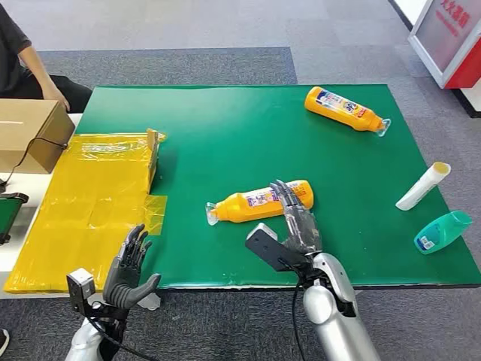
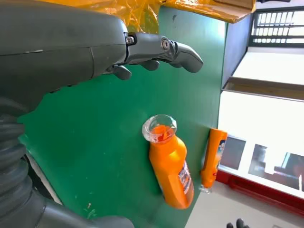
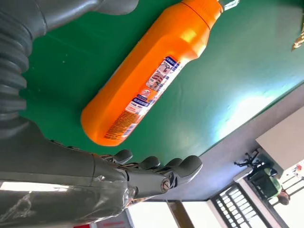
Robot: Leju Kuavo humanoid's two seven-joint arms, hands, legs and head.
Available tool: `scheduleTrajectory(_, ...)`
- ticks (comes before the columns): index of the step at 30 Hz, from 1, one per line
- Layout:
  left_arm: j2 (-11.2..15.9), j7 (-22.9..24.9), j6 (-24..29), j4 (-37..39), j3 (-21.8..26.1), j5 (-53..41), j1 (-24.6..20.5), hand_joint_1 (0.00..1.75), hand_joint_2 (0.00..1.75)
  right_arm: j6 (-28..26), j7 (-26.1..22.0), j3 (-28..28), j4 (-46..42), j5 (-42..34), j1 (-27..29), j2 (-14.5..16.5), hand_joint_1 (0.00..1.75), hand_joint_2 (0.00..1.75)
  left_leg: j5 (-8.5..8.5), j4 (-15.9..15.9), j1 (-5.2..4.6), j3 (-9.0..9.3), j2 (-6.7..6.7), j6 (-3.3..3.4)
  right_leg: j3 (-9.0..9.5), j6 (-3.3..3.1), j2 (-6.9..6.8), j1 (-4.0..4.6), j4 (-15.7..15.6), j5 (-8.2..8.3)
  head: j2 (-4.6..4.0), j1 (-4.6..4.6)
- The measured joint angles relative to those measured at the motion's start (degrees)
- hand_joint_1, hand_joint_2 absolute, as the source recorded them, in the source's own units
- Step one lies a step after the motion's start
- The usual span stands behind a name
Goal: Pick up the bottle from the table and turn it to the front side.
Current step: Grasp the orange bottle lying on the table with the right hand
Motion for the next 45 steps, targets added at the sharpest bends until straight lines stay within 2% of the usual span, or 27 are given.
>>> scheduleTrajectory(9, 0.79, 0.0, -0.66, 1.76, -1.09, 0.86, -1.26, 0.0, 1.75, 2.87, 4.25, 2.57, 11.64, 6.44, -9.76, -0.9, 0.0, 1.75, 0.06, 0.0, 0.0, 0.0, 0.0, 0.04, 0.01, 0.01, 0.0, 0.0, 0.0, 0.05, 0.0, 0.01)
scheduleTrajectory(23, 1.49, 0.0, -0.93, 4.15, -2.18, 1.37, -2.92, 0.0, 1.75, 6.45, 8.19, 7.44, 31.18, 12.04, -23.83, -2.22, 0.0, 1.75, 0.07, 0.0, 0.0, 0.0, 0.0, 0.04, 0.0, 0.0, -0.01, 0.0, 0.0, 0.07, 0.0, -0.01)
scheduleTrajectory(31, 1.82, 0.0, -1.03, 4.76, -2.72, 1.55, -3.24, 0.0, 1.75, 6.93, 8.5, 8.67, 36.66, 12.72, -27.2, -2.55, 0.0, 1.75, 0.07, 0.01, 0.0, 0.0, 0.0, 0.04, -0.01, -0.01, 0.0, 0.0, 0.0, 0.08, 0.0, -0.01)
scheduleTrajectory(35, 1.87, 0.0, -1.18, 5.1, -2.97, 1.67, -3.54, 0.0, 1.75, 7.74, 9.82, 10.32, 41.17, 16.11, -30.51, -2.93, 0.0, 1.75, 0.07, 0.01, 0.0, 0.0, 0.0, 0.04, -0.02, -0.01, -0.01, 0.0, 0.0, 0.08, 0.0, 0.01)
scheduleTrajectory(42, 1.97, 0.0, -1.63, 6.01, -3.5, 1.76, -4.29, 0.0, 1.75, 14.32, 11.1, 12.98, 51.01, 18.57, -36.8, -4.52, 0.01, 1.75, 0.11, 0.02, -0.01, 0.0, -0.01, 0.07, 0.0, 0.01, -0.02, -0.01, 0.0, 0.11, 0.0, 0.0)
scheduleTrajectory(43, 2.0, 0.0, -1.67, 6.14, -3.64, 1.8, -4.36, 0.0, 1.75, 14.85, 11.0, 13.11, 52.11, 18.54, -37.39, -4.79, 0.38, 1.75, 0.11, 0.03, -0.01, 0.0, -0.01, 0.08, 0.0, 0.01, -0.02, -0.02, 0.0, 0.11, 0.0, 0.0)
scheduleTrajectory(45, 2.08, 0.0, -1.69, 6.41, -3.93, 1.85, -4.55, 0.0, 1.75, 15.6, 10.74, 13.34, 53.94, 18.44, -38.34, -5.28, 1.26, 1.75, 0.11, 0.03, -0.01, 0.0, 0.0, 0.08, 0.0, 0.01, -0.01, -0.02, 0.0, 0.11, 0.0, 0.01)
